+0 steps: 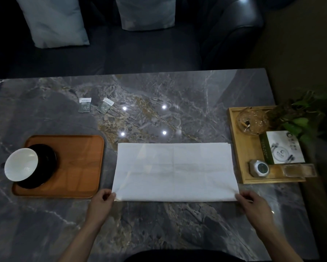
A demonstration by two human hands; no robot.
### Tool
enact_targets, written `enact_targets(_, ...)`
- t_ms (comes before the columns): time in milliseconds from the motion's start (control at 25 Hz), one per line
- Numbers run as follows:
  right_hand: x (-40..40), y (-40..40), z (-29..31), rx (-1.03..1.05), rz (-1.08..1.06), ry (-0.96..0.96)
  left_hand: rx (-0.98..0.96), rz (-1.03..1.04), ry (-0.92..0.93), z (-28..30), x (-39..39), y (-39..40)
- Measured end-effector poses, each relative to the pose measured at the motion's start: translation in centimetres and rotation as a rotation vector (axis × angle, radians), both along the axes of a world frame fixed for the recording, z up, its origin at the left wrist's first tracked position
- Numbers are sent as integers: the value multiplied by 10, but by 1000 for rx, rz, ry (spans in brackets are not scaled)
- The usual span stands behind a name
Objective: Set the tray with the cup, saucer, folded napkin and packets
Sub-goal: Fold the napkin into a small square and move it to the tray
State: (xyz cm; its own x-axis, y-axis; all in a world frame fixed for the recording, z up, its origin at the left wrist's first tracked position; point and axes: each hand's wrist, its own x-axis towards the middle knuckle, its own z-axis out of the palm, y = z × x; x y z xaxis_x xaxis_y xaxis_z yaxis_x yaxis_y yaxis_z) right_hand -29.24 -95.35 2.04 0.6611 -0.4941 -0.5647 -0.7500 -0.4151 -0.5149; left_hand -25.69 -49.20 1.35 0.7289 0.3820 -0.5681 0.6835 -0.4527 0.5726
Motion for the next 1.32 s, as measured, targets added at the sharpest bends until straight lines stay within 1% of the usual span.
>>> enact_targets(160, 5, 3, 3, 2, 3, 12, 18, 1, 7, 3, 1, -1)
enact_targets(360, 10, 5, 8, -59, 61, 15, 56, -18, 35, 3, 2, -2)
enact_targets(560, 16, 6, 12, -138, 210, 31, 127, -70, 60, -1, 6, -2)
enact_targets(680, 20, 11, 16, -267, 323, 27, 208, -154, 79, 1, 7, -5)
enact_targets(760, 21, 16, 18, -394, 380, -32, 316, -238, 133, 5, 9, -7)
enact_targets(800, 21, 20, 19, -430, 386, -71, 401, -276, 114, 8, 9, -8)
enact_targets(840, 21, 25, 20, -451, 397, -117, 487, -325, 48, 10, 9, -10)
enact_targets(920, 27, 42, 19, -486, 504, -246, 569, -474, -140, 15, 14, -26)
enact_targets(1000, 39, 69, 14, -489, 661, -340, 532, -646, -310, 15, 26, -58)
enact_targets(1080, 56, 99, 6, -466, 773, -332, 477, -778, -441, 8, 39, -97)
enact_targets(1120, 64, 112, 1, -465, 829, -305, 470, -842, -472, 4, 43, -116)
enact_targets(1200, 72, 130, -12, -478, 944, -247, 473, -963, -475, -7, 46, -148)
enact_targets(1320, 72, 136, -29, -516, 1039, -181, 492, -1031, -420, -21, 45, -169)
